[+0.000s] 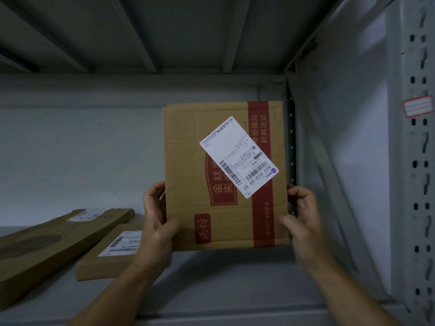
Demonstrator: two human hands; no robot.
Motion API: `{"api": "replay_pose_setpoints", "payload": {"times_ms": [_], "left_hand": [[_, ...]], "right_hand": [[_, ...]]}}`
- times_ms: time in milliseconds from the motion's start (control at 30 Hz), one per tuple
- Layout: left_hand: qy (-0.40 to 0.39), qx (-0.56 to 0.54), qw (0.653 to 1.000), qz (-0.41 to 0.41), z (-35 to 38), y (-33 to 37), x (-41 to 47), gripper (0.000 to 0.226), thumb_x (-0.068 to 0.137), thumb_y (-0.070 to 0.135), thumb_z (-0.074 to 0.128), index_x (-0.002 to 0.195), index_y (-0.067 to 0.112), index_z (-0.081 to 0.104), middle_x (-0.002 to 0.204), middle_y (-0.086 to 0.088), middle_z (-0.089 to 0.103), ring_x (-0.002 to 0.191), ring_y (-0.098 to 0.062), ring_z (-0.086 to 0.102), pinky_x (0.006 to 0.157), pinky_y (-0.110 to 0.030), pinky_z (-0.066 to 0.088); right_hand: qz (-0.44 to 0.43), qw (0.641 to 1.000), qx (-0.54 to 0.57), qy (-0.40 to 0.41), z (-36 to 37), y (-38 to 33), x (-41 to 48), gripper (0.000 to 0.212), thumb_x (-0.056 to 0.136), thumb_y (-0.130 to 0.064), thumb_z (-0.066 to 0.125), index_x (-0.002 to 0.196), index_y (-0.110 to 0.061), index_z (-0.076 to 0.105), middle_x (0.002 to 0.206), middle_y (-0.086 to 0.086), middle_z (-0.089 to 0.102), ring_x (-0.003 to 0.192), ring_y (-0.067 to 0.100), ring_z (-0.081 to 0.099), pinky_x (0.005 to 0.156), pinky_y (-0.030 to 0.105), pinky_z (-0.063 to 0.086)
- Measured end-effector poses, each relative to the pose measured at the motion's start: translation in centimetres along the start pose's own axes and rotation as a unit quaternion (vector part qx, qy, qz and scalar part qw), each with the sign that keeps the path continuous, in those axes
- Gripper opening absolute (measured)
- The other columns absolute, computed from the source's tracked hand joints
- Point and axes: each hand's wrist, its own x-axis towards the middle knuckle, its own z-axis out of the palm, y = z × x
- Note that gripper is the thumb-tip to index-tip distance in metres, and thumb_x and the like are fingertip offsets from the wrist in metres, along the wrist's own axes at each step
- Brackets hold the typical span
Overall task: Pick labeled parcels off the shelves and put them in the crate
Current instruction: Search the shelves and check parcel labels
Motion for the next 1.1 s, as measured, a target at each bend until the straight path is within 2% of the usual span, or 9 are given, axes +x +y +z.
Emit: {"api": "replay_pose_setpoints", "payload": {"times_ms": [233,367,467,567,667,733,900,967,1100], "left_hand": [[-0.007,0.000,1.000,0.004,0.0,-0.1,-0.1,0.068,0.063,0.003,0.047,0.121,0.036,0.037,0.124,0.000,0.050,0.113,-0.024,0.056,0.082,-0.043,0.056],[-0.009,-0.005,1.000,0.008,0.0,-0.2,0.0,0.068,0.063,0.005,0.048,0.122,0.038,0.041,0.124,0.006,0.053,0.115,-0.020,0.056,0.082,-0.040,0.055],[-0.015,-0.010,1.000,0.001,0.0,-0.1,0.0,0.068,0.066,0.010,0.050,0.127,0.041,0.045,0.126,0.010,0.056,0.118,-0.023,0.055,0.087,-0.044,0.052],[-0.021,-0.035,0.999,-0.031,0.1,-0.1,0.0,0.064,0.074,0.025,0.058,0.134,0.045,0.045,0.135,0.003,0.053,0.116,-0.030,0.058,0.086,-0.044,0.052],[-0.035,-0.026,0.997,-0.057,0.1,0.1,-0.1,0.089,0.055,0.056,0.080,0.135,0.054,0.041,0.141,0.005,0.048,0.121,-0.031,0.055,0.099,-0.049,0.045],[-0.039,-0.011,0.997,-0.068,0.2,0.1,-0.2,0.102,0.040,0.069,0.081,0.133,0.061,0.038,0.142,0.010,0.045,0.125,-0.028,0.050,0.103,-0.050,0.041],[-0.030,0.032,0.996,-0.082,0.5,0.2,-0.2,0.103,0.034,0.072,0.083,0.124,0.073,0.034,0.141,0.010,0.043,0.125,-0.024,0.048,0.104,-0.054,0.040],[-0.017,0.051,0.995,-0.089,0.8,0.3,-0.2,0.106,0.036,0.070,0.083,0.127,0.072,0.029,0.135,0.014,0.046,0.124,-0.022,0.049,0.104,-0.054,0.041],[0.035,0.117,0.986,-0.109,1.4,0.1,0.0,0.095,0.064,0.065,0.072,0.144,0.053,0.024,0.120,0.019,0.052,0.113,-0.012,0.052,0.105,-0.051,0.041]], "right_hand": [[-0.004,1.000,0.000,0.001,0.1,-0.2,0.0,0.038,0.069,-0.008,0.057,0.102,-0.024,0.050,0.109,0.000,0.064,0.099,0.013,0.063,0.068,0.027,0.054],[-0.005,1.000,0.000,0.000,0.1,-0.5,-0.1,0.041,0.070,-0.012,0.058,0.107,-0.027,0.052,0.108,-0.004,0.067,0.101,0.012,0.064,0.070,0.025,0.054],[-0.006,1.000,-0.001,-0.001,0.3,-1.0,-0.2,0.044,0.074,-0.018,0.058,0.115,-0.036,0.054,0.114,-0.012,0.068,0.107,0.007,0.064,0.074,0.022,0.053],[0.006,1.000,-0.012,-0.019,0.4,-1.5,-0.2,0.043,0.079,-0.027,0.056,0.119,-0.044,0.055,0.113,-0.020,0.068,0.106,-0.002,0.063,0.073,0.015,0.053],[0.034,0.999,-0.003,-0.041,0.5,-1.6,-0.2,0.042,0.084,-0.034,0.061,0.123,-0.046,0.052,0.118,-0.017,0.067,0.109,0.000,0.064,0.076,0.016,0.054],[0.045,0.998,0.010,-0.053,0.5,-1.6,-0.2,0.043,0.086,-0.034,0.066,0.124,-0.045,0.050,0.116,-0.019,0.069,0.110,0.001,0.064,0.078,0.015,0.053],[0.067,0.996,-0.004,-0.060,0.5,-1.4,-0.2,0.054,0.082,-0.040,0.071,0.128,-0.050,0.043,0.121,-0.018,0.066,0.114,0.000,0.061,0.090,0.024,0.051],[0.074,0.996,-0.016,-0.048,0.6,-1.4,-0.2,0.062,0.081,-0.045,0.071,0.135,-0.047,0.041,0.124,-0.017,0.064,0.112,-0.001,0.061,0.094,0.027,0.050],[0.099,0.992,-0.073,-0.008,1.1,-1.4,0.2,0.078,0.071,-0.061,0.060,0.144,-0.041,0.039,0.118,-0.020,0.061,0.102,-0.001,0.064,0.090,0.029,0.052]]}}
